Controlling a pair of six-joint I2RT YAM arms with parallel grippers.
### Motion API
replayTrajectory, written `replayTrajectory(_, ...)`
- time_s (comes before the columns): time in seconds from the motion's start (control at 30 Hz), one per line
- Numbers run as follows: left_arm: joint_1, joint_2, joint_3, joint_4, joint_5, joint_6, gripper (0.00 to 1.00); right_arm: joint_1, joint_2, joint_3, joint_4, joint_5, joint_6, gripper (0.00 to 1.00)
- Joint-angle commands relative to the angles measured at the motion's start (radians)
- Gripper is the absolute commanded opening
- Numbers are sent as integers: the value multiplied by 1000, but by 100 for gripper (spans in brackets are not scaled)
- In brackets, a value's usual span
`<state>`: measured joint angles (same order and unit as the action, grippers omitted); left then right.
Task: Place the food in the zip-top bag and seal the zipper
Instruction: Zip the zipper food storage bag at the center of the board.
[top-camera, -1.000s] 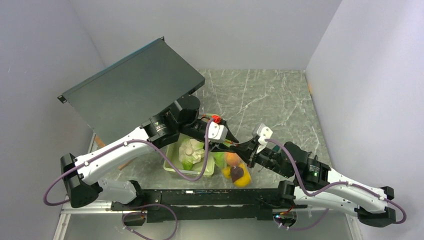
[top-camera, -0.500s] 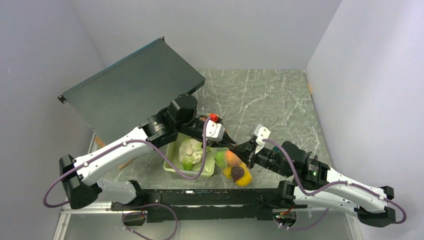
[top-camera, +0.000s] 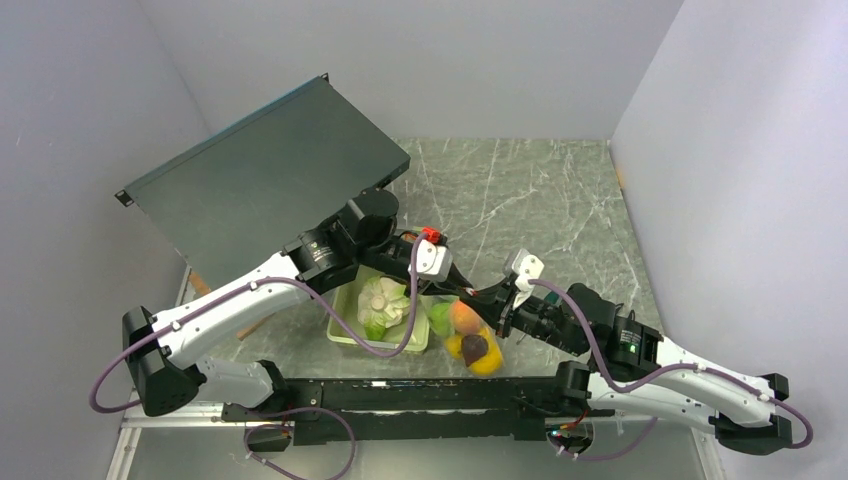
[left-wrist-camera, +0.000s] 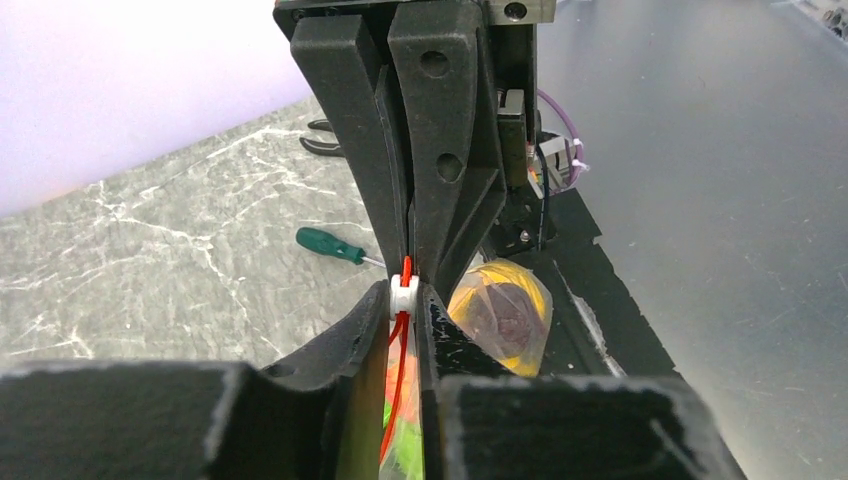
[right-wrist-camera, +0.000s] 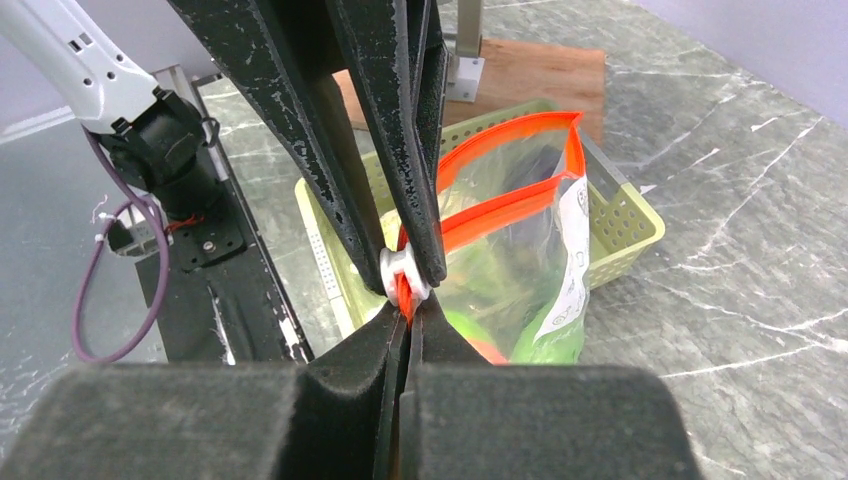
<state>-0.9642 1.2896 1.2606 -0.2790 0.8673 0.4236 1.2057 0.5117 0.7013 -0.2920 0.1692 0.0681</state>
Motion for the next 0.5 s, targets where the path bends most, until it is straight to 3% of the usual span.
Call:
replayTrajectory(0.0, 1, 10, 25, -2, 29, -9, 15, 1, -3, 47, 79, -20, -9, 0)
replayTrajectory(0.1, 1, 16, 32, -11, 20, -10, 0, 2, 9, 53, 73, -10, -8, 0)
replayTrajectory(0.3, 10, 19, 28, -40, -121, 20, 0, 2, -46, 48, 101, 74, 29, 0)
replayTrajectory(0.47, 46, 25, 18, -33, -150, 19, 0, 2, -107, 92, 56, 163, 76, 0)
